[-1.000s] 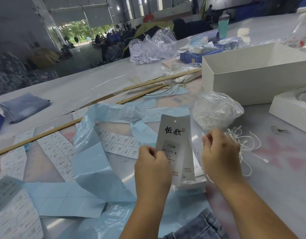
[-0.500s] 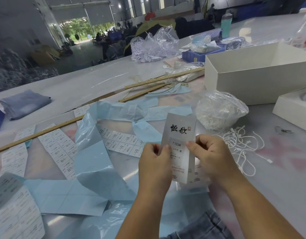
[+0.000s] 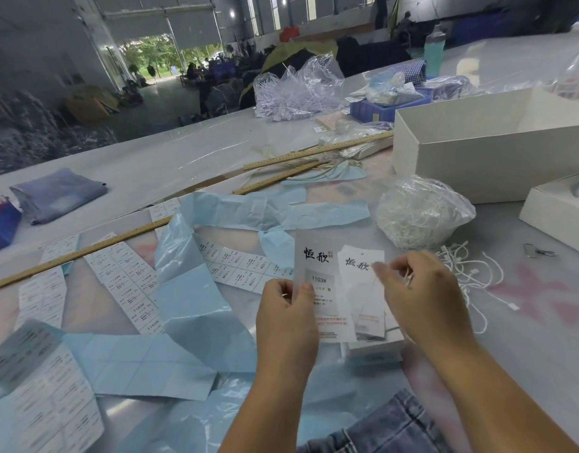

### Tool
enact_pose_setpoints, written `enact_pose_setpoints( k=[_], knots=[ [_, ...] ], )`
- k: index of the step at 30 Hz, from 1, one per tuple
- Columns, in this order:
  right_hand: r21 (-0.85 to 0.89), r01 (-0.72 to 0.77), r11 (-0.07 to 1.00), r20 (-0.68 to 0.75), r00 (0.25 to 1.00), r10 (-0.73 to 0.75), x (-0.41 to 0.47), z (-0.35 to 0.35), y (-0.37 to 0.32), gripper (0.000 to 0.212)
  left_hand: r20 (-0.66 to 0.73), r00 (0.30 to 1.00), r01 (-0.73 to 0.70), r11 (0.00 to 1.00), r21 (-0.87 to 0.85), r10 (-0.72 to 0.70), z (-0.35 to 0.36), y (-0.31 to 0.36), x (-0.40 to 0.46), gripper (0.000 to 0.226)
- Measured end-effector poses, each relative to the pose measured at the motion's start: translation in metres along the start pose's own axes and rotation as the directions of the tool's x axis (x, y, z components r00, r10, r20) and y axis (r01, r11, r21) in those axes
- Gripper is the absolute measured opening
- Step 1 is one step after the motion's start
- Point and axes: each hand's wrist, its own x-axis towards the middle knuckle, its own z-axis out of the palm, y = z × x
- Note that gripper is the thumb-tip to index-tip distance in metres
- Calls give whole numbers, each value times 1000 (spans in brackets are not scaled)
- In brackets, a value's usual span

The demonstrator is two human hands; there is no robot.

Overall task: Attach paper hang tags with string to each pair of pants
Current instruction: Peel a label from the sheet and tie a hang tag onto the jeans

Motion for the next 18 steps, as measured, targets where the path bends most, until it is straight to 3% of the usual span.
enact_pose_setpoints(
  k=[2, 4, 7, 11, 14, 16, 18],
  knots=[
    [166, 0, 986, -47, 999, 8, 0, -12, -9, 15, 19, 1000, -9, 1000, -9, 9, -7, 6, -5, 10],
    [429, -109, 897, 83, 993, 81, 0, -22, -20, 20, 65, 998, -17, 999, -44, 20, -13, 13, -11, 8],
    [695, -192, 693, 262, 965, 4, -7, -42, -43, 27, 121, 990, -67, 993, -94, 78, -28, 24, -28, 6],
    [799, -196, 569, 320, 939, -126, -27, -70, -72, 21, 175, 974, -118, 983, -139, 141, -49, 33, -66, 10],
    [830, -247, 500, 380, 907, -182, -48, -84, -94, 19, 198, 953, -209, 970, -127, 231, -64, 36, -98, 46],
    [837, -259, 482, 404, 886, -226, -64, -91, -107, 16, 215, 932, -295, 955, -15, 291, -74, 33, -116, 75],
    [850, -273, 450, 419, 868, -265, -80, -97, -121, 16, 218, 915, -363, 928, 84, 339, -81, 30, -131, 77]
  ],
)
